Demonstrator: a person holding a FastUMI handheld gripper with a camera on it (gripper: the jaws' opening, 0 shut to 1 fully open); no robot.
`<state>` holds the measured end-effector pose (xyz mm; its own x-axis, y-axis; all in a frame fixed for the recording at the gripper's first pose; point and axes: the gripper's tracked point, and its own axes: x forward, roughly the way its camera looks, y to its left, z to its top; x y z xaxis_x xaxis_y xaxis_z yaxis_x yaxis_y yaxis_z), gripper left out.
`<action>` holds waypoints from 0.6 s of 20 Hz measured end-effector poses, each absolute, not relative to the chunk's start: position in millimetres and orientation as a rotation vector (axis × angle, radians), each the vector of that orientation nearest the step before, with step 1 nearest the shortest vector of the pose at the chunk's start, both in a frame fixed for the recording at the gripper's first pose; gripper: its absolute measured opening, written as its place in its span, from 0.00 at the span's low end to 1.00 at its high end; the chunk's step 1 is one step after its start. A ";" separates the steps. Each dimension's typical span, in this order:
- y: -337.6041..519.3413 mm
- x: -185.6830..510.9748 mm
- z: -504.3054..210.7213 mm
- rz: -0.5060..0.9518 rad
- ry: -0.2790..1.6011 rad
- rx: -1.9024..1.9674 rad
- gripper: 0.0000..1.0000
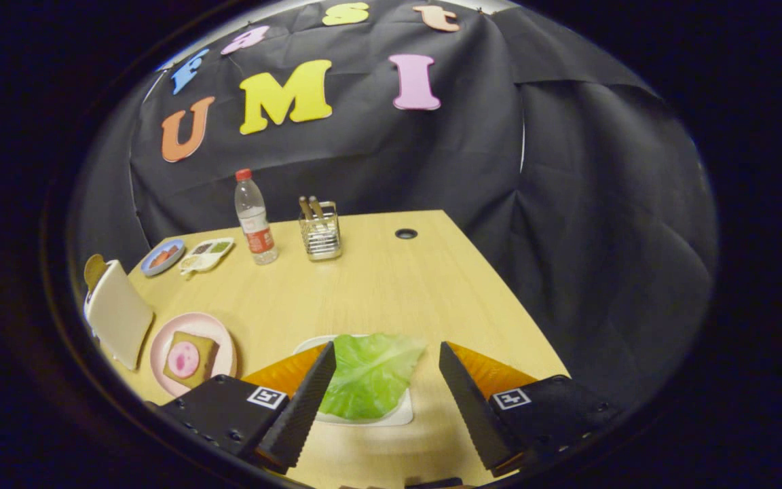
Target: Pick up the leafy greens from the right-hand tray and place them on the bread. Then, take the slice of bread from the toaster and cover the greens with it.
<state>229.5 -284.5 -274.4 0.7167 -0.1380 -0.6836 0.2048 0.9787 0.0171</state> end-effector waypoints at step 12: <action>-305.3 258.3 -342.8 -0.243 0.931 0.018 0.88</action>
